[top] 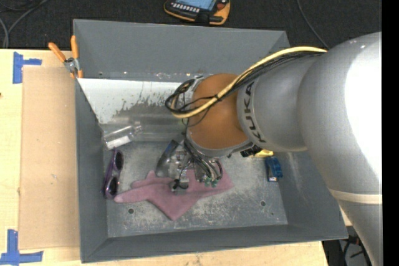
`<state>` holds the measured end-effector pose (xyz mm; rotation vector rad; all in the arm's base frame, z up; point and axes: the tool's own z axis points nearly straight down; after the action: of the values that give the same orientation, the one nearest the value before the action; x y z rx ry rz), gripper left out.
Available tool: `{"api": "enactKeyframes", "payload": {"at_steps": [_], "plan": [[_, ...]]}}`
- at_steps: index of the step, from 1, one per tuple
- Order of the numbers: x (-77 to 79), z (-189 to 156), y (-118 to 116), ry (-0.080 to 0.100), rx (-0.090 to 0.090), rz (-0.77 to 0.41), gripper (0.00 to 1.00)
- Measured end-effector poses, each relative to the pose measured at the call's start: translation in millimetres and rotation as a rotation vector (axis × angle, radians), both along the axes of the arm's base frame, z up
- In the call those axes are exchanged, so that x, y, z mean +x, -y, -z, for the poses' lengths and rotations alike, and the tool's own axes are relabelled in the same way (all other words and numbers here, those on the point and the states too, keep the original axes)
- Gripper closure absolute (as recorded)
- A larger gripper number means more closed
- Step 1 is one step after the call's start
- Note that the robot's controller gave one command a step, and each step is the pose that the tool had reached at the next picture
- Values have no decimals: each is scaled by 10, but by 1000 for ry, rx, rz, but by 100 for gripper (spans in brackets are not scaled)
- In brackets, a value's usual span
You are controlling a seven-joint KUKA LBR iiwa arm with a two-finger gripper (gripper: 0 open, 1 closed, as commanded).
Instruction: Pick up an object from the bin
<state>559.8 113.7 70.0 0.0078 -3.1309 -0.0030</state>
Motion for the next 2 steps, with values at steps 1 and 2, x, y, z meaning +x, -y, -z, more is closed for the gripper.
{"api": "enactKeyframes", "payload": {"at_steps": [1,2], "plan": [[-24,-226,4,-7,-1,0,100],[-5,-609,4,-1,0,1,100]]}}
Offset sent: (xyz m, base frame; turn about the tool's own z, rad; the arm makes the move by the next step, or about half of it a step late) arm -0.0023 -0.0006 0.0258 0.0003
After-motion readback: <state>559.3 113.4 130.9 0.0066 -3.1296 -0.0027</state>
